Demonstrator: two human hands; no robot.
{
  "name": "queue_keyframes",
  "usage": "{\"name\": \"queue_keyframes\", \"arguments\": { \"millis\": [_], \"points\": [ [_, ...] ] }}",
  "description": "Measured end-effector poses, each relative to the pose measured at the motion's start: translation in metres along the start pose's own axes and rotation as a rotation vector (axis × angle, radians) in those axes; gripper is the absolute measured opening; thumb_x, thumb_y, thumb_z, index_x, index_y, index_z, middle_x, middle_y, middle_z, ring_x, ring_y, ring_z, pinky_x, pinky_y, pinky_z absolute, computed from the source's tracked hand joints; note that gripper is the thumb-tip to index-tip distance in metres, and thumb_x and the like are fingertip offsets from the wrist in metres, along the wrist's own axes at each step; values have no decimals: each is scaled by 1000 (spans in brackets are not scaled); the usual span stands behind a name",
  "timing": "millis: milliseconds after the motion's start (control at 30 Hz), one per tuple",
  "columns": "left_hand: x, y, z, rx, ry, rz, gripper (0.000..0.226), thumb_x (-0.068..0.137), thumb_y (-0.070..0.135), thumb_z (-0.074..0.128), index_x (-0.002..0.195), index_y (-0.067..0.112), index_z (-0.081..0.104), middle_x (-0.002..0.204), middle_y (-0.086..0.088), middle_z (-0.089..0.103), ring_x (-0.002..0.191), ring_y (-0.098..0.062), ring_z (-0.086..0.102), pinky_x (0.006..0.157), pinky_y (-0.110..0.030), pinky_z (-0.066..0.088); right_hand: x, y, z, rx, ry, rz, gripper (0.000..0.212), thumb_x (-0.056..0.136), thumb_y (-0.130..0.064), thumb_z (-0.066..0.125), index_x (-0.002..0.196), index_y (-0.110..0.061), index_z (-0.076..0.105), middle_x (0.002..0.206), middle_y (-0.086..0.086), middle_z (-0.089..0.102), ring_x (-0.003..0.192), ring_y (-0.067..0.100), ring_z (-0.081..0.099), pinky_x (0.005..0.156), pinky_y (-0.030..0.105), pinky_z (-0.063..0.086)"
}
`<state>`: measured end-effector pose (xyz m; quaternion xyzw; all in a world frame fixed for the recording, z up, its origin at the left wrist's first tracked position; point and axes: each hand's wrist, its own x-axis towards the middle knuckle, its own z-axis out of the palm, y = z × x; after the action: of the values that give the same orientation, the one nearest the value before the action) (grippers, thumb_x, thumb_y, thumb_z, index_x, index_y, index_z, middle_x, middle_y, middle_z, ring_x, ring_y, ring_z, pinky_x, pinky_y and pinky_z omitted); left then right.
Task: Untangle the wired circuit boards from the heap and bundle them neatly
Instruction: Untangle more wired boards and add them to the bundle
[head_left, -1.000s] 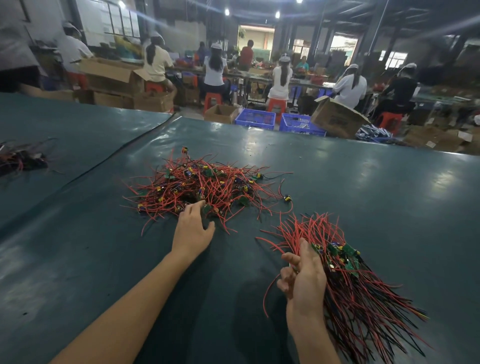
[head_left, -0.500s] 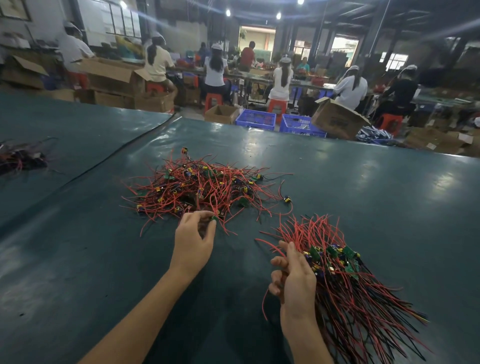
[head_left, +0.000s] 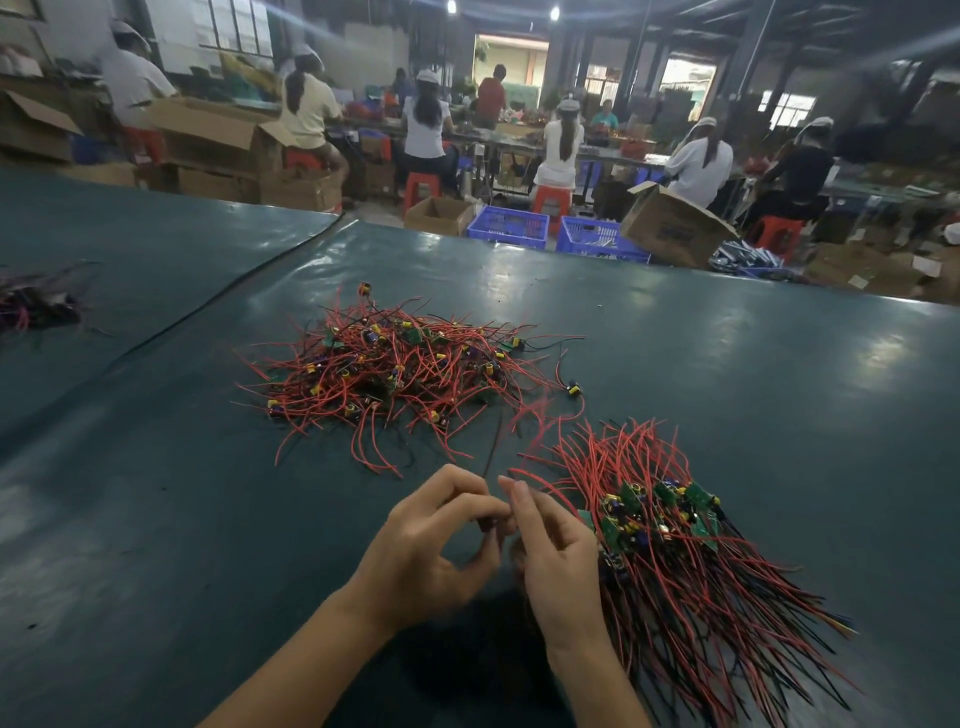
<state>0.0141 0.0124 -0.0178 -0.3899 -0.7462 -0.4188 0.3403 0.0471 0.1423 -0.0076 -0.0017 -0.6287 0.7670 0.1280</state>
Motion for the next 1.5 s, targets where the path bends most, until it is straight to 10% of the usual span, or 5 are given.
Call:
{"name": "queue_keyframes", "arguments": {
  "millis": [200, 467, 900, 1167, 1500],
  "points": [
    [-2, 3, 4, -122, 22, -81, 16, 76, 1, 71, 91, 4, 66, 88, -1, 61, 78, -12, 60, 68, -25, 52, 1, 6, -5, -107, 94, 11, 20, 89, -26, 63, 79, -14, 76, 67, -2, 69, 60, 5, 57, 58, 19, 44],
    [2, 3, 16, -718, 174, -945, 36, 74, 21, 77, 106, 14, 61, 82, 3, 67, 69, -10, 64, 66, -20, 52, 2, 8, -8, -111, 110, -65, 18, 89, -24, 63, 83, -30, 79, 76, 8, 72, 69, 9, 63, 65, 17, 50],
    [5, -1, 18, -824, 289, -1061, 20, 84, 22, 63, 83, 5, 72, 77, -8, 71, 63, -16, 64, 56, -21, 52, 6, 8, -13, -67, 280, 94, 26, 96, -23, 58, 75, -18, 72, 59, -2, 59, 47, 9, 41, 43, 22, 33],
    [5, 4, 15, -779, 5, -1081, 34, 74, 48, 68, 68, 15, 73, 65, -8, 67, 57, -18, 60, 52, -23, 47, 3, 5, -8, -106, 179, 44, 21, 94, -25, 58, 82, -19, 74, 60, -4, 61, 48, 7, 45, 44, 17, 37],
    [2, 4, 17, -852, 27, -1049, 32, 73, 28, 76, 93, 3, 74, 80, -14, 74, 65, -14, 65, 58, -20, 51, 2, 6, 4, -142, 250, 75, 28, 92, -19, 65, 68, -23, 79, 70, 2, 74, 66, 9, 68, 60, 17, 53]
  ]
}}
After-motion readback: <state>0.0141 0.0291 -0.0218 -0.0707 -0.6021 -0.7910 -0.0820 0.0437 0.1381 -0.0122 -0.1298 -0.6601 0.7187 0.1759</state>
